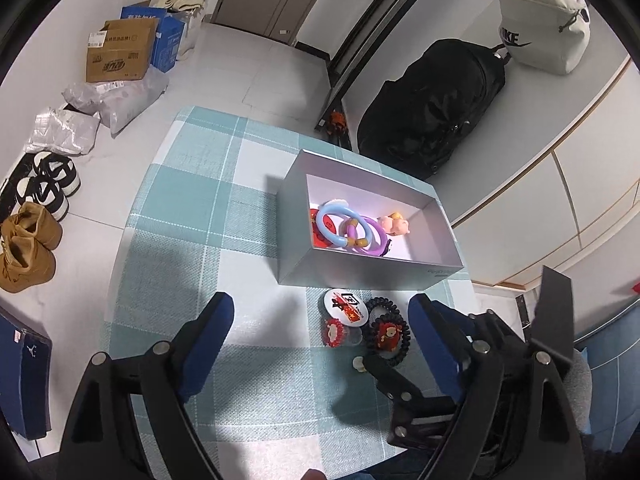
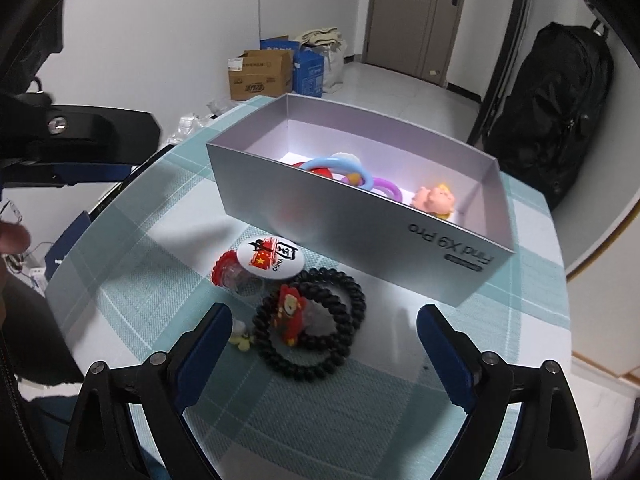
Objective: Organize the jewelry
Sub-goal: 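Lower the right tool and grasp the black bead bracelet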
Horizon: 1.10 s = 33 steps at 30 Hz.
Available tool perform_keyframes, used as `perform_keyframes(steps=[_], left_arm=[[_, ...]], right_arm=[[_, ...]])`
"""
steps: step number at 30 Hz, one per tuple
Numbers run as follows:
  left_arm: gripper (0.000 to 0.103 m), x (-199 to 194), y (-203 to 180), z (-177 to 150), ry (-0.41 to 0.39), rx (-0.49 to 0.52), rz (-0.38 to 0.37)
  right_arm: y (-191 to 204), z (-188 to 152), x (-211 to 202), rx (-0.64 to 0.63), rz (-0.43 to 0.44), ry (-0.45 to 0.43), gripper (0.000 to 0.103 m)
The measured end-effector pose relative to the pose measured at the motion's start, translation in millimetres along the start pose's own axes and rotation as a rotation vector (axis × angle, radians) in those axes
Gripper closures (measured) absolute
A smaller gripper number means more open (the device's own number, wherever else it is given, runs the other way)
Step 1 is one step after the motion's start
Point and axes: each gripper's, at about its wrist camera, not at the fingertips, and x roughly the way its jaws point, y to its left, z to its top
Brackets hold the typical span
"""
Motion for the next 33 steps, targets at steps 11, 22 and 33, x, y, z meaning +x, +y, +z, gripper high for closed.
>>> perform_keyframes(steps=[11,22,33], left_arm=[[0.017,4,8,1,0.027,-0.037,0.006],[0.017,5,12,-1,0.036,-0.061,0.020],[0.017,11,6,-6,0.057,-0.038,0.043]], right_arm=[[1,3,6,0.043,-0.014,0.011,0.031],[-7,-3,-6,0.085,0.046,0.005,0.054],[-36,-4,-20,0.224,0.150,-0.034,0.056]])
